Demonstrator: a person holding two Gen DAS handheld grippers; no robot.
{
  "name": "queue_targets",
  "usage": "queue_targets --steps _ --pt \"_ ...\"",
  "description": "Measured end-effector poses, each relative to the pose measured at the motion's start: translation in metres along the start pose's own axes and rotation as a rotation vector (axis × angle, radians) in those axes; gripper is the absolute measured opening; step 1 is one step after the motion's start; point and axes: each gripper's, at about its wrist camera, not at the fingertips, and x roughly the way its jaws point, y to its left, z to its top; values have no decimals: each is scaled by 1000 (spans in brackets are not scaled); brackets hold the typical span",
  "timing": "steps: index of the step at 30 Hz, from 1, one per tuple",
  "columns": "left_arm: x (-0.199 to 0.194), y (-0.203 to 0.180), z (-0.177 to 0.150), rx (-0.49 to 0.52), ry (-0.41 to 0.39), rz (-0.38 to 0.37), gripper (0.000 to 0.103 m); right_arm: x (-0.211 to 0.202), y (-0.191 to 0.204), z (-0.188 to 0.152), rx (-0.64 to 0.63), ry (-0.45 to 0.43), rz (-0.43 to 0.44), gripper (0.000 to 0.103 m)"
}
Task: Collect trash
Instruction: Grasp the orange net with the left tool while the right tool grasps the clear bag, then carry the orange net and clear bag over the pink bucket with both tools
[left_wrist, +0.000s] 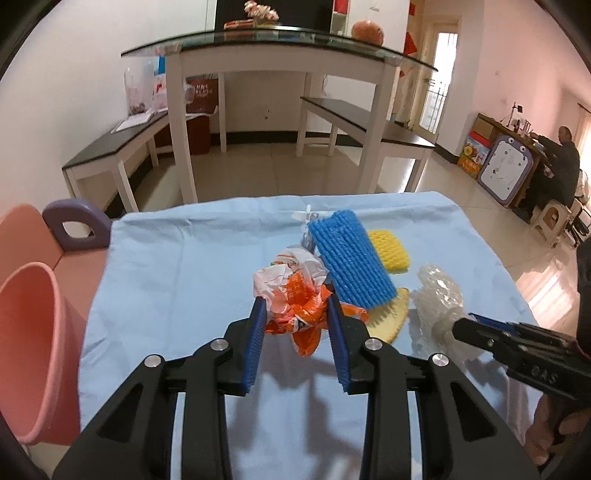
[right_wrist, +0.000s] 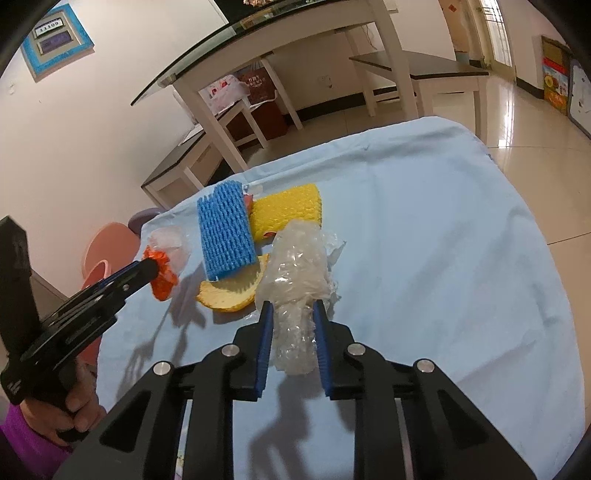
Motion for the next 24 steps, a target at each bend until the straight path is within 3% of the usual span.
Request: queue_targets --steps 24 --pt "-102 5 -45 3 -90 -10 33 -75 39 -20 -80 -110 15 20"
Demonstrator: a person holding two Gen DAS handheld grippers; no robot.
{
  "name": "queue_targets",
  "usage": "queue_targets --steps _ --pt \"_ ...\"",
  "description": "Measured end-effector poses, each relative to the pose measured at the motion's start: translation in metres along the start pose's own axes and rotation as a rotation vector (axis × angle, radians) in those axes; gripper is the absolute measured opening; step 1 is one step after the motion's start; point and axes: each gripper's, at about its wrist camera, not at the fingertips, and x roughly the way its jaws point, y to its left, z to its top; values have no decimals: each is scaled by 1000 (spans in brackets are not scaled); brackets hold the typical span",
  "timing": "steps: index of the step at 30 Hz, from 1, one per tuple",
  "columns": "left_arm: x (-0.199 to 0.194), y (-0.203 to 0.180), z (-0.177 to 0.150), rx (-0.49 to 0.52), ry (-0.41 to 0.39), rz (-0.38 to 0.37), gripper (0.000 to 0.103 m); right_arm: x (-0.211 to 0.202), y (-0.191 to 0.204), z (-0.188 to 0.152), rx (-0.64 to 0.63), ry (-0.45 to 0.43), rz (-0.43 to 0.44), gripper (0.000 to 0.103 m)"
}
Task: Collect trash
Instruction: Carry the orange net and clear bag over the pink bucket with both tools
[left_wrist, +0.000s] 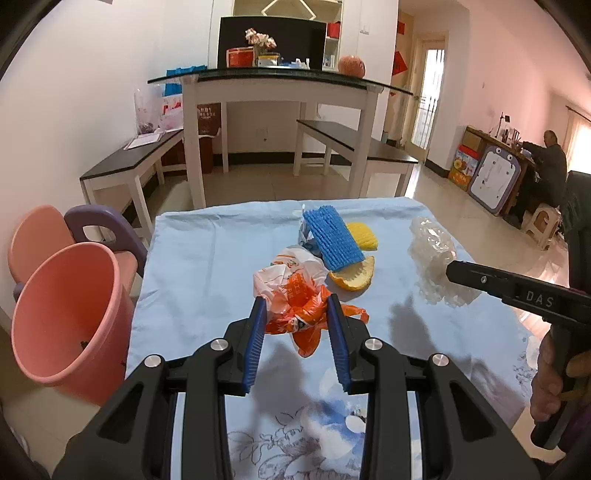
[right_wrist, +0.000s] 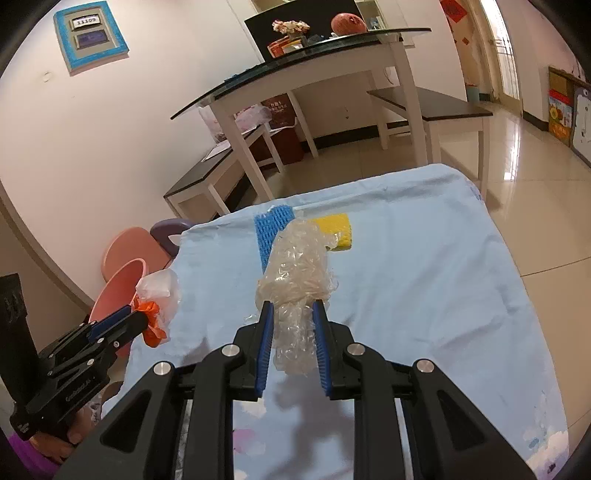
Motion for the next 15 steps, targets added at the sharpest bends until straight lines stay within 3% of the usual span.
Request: queue_targets --steps 6,15 --pt "-12 -1 -7 7 -28 8 33 -4 12 -4 -32 -7 5 21" --pt "-13 14 -10 -19 -26 53 33 27 29 -3 -75 64 36 21"
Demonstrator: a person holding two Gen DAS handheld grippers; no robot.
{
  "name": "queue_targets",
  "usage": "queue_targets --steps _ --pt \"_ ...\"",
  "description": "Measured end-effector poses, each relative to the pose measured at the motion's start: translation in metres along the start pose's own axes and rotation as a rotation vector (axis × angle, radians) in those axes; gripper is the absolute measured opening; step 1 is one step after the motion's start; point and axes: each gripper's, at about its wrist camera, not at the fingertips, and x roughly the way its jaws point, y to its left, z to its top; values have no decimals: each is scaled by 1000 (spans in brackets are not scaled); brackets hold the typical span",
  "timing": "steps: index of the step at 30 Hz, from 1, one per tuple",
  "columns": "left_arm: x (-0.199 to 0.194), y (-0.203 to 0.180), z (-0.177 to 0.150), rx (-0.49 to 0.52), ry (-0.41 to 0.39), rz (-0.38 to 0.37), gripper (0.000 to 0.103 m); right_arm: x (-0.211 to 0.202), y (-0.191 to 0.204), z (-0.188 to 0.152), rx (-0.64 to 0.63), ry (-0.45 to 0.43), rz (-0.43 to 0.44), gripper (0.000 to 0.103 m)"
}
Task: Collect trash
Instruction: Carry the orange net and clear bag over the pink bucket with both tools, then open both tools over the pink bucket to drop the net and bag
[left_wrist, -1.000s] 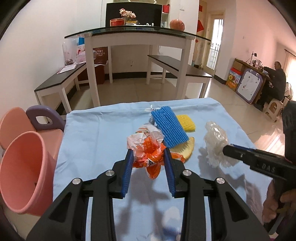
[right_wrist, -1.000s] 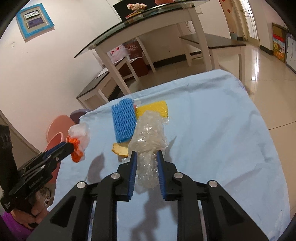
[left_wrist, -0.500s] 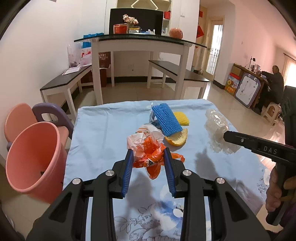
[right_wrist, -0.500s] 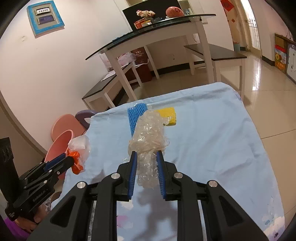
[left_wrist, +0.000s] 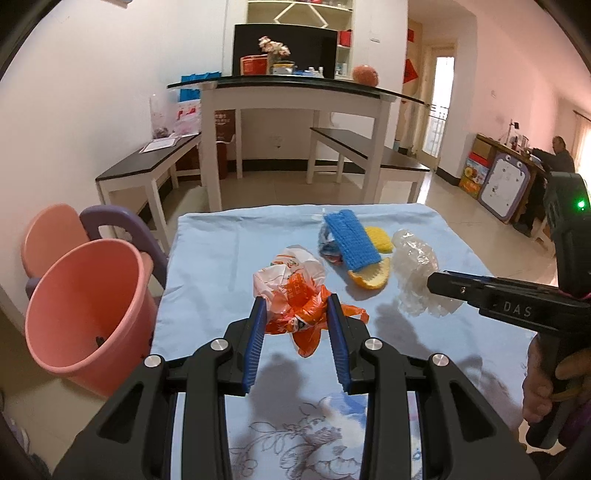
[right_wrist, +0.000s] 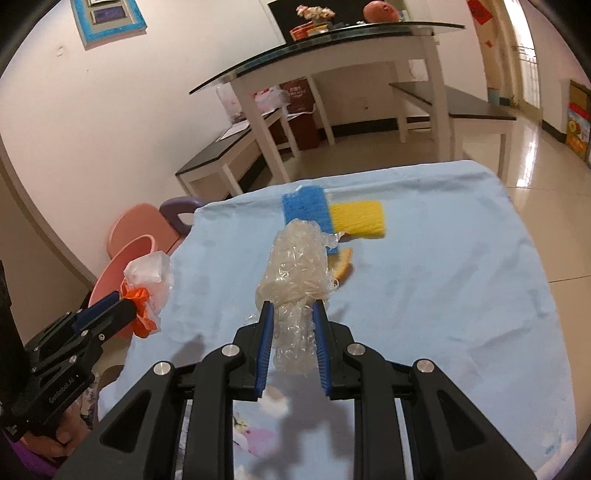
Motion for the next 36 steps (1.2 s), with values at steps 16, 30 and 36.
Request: queue_targets --steps 16,30,36 --pt "-23 61 12 -42 -112 177 33 37 76 37 -120 -2 140 21" --pt "-52 163 -4 -180 -131 409 33 91 210 58 -314 53 294 21" --pt "-48 197 -15 -271 -115 400 33 121 245 53 -340 100 316 21"
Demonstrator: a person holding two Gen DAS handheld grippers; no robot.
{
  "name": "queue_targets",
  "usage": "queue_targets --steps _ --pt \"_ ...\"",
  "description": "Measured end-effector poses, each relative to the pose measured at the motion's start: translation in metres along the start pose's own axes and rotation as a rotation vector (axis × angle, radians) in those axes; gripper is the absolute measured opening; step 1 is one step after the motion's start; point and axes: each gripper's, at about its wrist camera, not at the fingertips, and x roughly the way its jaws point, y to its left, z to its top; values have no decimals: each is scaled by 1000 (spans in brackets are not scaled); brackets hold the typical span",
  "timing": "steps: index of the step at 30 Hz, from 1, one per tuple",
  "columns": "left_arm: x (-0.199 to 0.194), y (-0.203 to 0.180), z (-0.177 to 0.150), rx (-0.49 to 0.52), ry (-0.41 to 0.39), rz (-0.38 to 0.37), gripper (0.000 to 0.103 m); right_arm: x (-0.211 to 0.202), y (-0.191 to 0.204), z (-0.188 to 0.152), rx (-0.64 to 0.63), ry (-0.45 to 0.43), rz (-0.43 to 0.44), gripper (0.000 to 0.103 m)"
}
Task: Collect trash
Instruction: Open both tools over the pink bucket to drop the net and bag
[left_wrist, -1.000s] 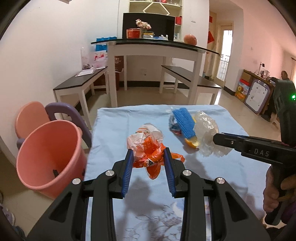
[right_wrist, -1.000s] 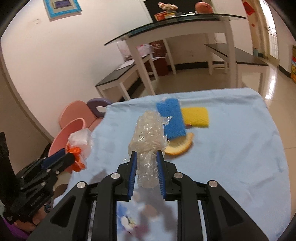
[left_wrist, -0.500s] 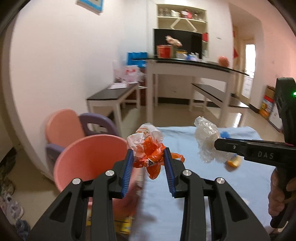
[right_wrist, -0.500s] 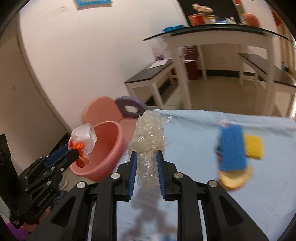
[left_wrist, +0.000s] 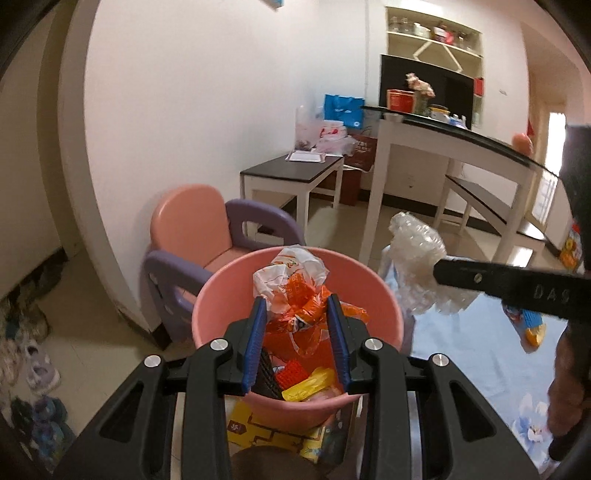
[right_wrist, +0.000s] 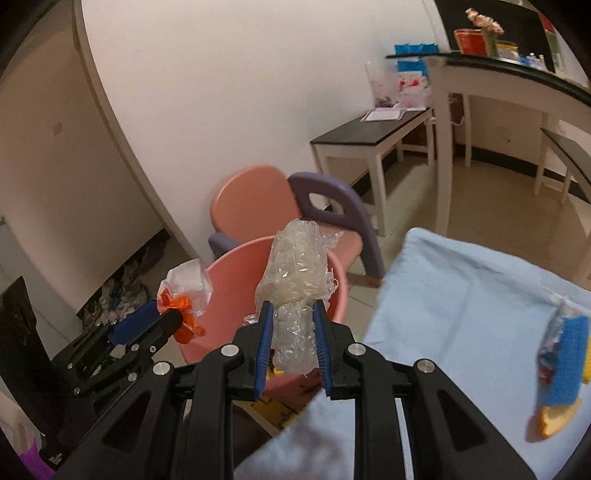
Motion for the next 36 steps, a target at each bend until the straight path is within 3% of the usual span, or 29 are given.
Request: queue_targets --steps 4,12,17,21,36 --pt "17 15 -3 -57 46 -17 33 32 9 1 2 39 -8 21" --pt "30 20 -8 -52 58 -11 34 68 12 -5 -2 93 -32 22" --pt "36 18 -11 -51 83 -17 39 80 9 -5 8 108 -24 33" --pt "38 21 -10 -69 87 -13 47 79 8 -5 1 109 -15 37" --pt "17 3 -5 -61 43 -52 47 38 -11 -21 42 61 -40 37"
